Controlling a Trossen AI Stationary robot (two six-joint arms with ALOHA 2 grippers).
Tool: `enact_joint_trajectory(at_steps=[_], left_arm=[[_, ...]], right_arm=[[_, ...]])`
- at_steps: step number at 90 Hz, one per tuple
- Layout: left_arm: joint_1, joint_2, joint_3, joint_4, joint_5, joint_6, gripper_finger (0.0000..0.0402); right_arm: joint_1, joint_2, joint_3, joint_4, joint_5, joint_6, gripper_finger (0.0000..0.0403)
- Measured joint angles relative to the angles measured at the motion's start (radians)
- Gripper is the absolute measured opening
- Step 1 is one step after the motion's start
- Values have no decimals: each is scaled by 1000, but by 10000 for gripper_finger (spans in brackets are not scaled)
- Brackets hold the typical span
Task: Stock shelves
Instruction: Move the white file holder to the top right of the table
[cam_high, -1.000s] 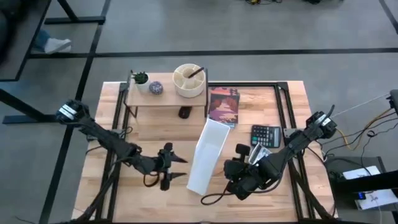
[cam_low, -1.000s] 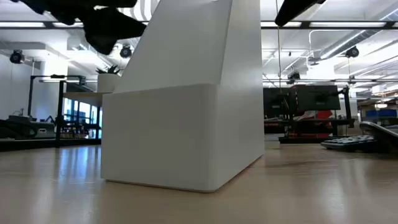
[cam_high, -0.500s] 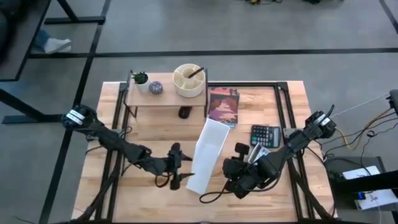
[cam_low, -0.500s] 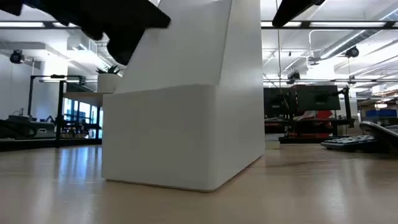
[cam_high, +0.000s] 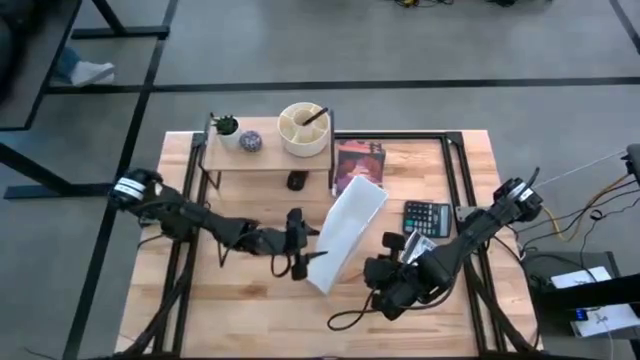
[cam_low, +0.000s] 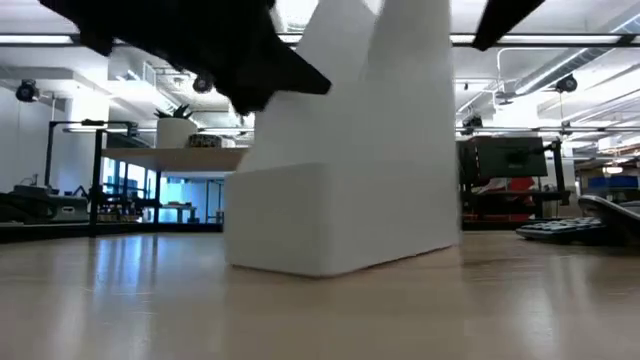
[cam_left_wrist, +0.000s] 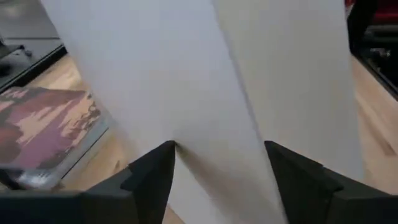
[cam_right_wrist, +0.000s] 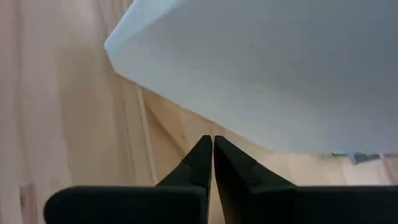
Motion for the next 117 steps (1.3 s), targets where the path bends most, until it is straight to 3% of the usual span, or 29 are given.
enact_joint_trajectory(at_steps=[9,30,46,63,79,117], left_arm=[[39,53,6,80,42,21,213],[86,184,145,85,78,92,199],[103,262,272,28,101,143,189],[165,303,375,-60,104,158,177],[201,290,409,-159,103,175,166],[158,166,401,-299,92,184,135]], right_arm=[[6,-14,0,-46,2,59,0],[8,-18,-3,-199,7,221,0],[-18,-13,-13,-359,17,358,0],[-63,-13,-14,-486,98,400,0],[-119,-13,-35,-488,94,380,0],[-135,-13,-163,-366,-2,361,0]])
